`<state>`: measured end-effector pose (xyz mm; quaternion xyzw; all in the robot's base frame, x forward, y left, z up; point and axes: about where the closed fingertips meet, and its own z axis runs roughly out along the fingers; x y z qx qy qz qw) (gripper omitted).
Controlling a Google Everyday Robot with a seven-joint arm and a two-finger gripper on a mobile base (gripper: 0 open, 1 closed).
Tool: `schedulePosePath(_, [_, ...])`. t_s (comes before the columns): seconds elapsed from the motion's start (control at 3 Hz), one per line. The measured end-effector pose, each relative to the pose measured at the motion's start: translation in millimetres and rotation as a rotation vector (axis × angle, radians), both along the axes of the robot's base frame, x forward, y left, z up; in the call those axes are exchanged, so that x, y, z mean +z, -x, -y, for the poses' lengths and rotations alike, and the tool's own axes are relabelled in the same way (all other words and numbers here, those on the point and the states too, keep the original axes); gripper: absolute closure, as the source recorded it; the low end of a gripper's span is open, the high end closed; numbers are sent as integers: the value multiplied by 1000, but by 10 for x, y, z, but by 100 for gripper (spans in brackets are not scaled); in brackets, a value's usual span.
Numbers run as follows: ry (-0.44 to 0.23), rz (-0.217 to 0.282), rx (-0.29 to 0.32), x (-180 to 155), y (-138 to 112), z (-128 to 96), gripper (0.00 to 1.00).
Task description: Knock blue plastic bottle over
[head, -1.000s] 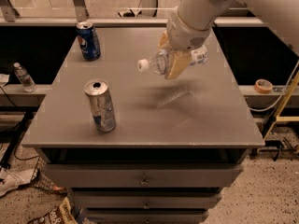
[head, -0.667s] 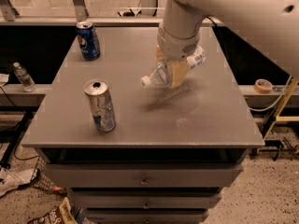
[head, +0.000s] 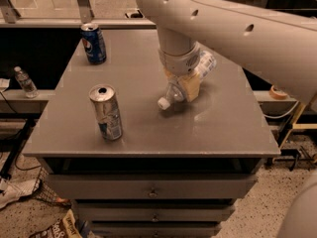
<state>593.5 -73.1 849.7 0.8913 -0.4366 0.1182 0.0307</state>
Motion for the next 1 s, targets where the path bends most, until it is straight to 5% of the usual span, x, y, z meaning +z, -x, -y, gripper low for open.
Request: schedulePosePath(1.0, [-13,15,-1,11,-18,0,31])
